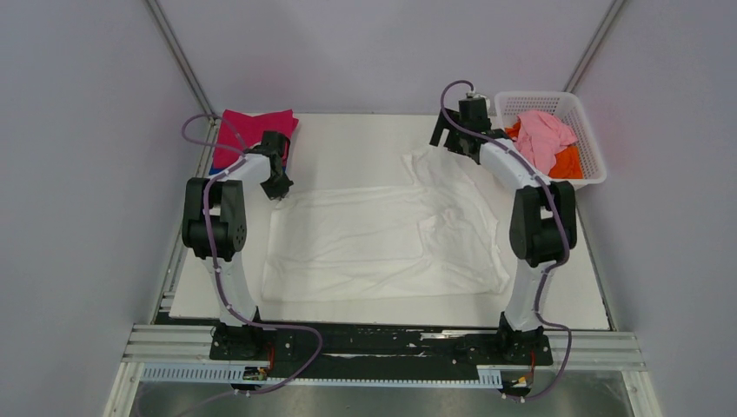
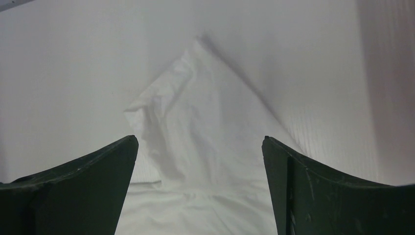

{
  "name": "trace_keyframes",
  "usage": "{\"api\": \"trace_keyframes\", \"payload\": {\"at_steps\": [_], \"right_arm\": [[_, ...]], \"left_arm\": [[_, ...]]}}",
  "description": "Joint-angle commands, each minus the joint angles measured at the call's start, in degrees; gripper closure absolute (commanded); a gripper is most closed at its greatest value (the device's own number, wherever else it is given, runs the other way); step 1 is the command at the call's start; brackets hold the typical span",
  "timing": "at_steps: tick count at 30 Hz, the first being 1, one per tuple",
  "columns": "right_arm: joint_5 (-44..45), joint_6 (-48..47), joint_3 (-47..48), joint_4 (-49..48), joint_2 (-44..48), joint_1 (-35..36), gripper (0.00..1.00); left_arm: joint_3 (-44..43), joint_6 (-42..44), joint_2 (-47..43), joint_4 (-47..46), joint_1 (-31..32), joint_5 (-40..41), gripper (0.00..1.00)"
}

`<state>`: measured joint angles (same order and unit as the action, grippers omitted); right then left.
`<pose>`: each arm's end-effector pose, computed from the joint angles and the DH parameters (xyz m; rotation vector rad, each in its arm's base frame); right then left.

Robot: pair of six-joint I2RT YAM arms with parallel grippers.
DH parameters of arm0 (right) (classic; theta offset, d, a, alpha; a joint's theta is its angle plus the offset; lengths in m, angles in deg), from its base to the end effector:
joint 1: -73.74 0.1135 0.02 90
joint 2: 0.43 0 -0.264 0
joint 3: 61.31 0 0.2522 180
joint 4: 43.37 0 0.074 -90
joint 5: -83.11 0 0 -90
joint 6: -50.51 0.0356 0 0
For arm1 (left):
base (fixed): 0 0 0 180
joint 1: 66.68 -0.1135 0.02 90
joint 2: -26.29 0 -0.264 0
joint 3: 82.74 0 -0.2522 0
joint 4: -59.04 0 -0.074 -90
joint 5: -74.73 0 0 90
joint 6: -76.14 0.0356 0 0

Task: Fold and stack the t-shirts
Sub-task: Grab the side of the flattened tshirt furthest away from the robot with both arms

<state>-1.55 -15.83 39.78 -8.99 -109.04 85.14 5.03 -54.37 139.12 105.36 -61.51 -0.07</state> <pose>0.4278 0.0829 0.2576 0.2940 2.2883 0.2075 0.4002 -0.0268 0.1684 -0.8790 2.5197 0.1166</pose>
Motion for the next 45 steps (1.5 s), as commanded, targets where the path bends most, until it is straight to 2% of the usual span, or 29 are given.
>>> {"api": "trace_keyframes", "payload": {"at_steps": [1,10,16,24,28,38,42,45], "right_arm": [[2.63,-7.41,13.59,0.30,-10.08,2.28,0.03],[1.25,-13.35,35.52,0.31,-28.68,3.62,0.11],[-1.48,-13.82,43.30,0.46,-37.04,3.77,0.11],[3.36,-13.15,37.38,1.92,-36.36,3.84,0.11],[3.65,-11.24,35.22,3.77,-35.78,3.89,0.15],[9.97,-11.00,28.94,6.13,-32.04,4.21,0.31],[11.59,-11.99,28.08,6.12,-31.82,4.50,0.39],[11.25,-11.74,28.43,6.12,-32.41,4.69,0.51]], "left_arm": [[-0.11,0.95,-3.02,-1.21,0.10,-0.68,1.00],[-0.79,1.13,-2.72,-1.03,0.12,-0.31,1.00],[-1.50,1.17,-1.60,-0.18,0.10,-0.20,1.00],[-1.48,0.92,-2.00,0.17,0.10,0.70,1.00],[-1.52,0.75,-1.99,0.41,0.10,0.96,1.00],[-2.12,0.74,-2.86,1.09,0.15,1.54,1.00],[-2.41,0.53,-2.87,1.33,0.12,1.24,1.00],[-2.25,0.36,-3.15,1.52,0.10,1.45,1.00]]}}
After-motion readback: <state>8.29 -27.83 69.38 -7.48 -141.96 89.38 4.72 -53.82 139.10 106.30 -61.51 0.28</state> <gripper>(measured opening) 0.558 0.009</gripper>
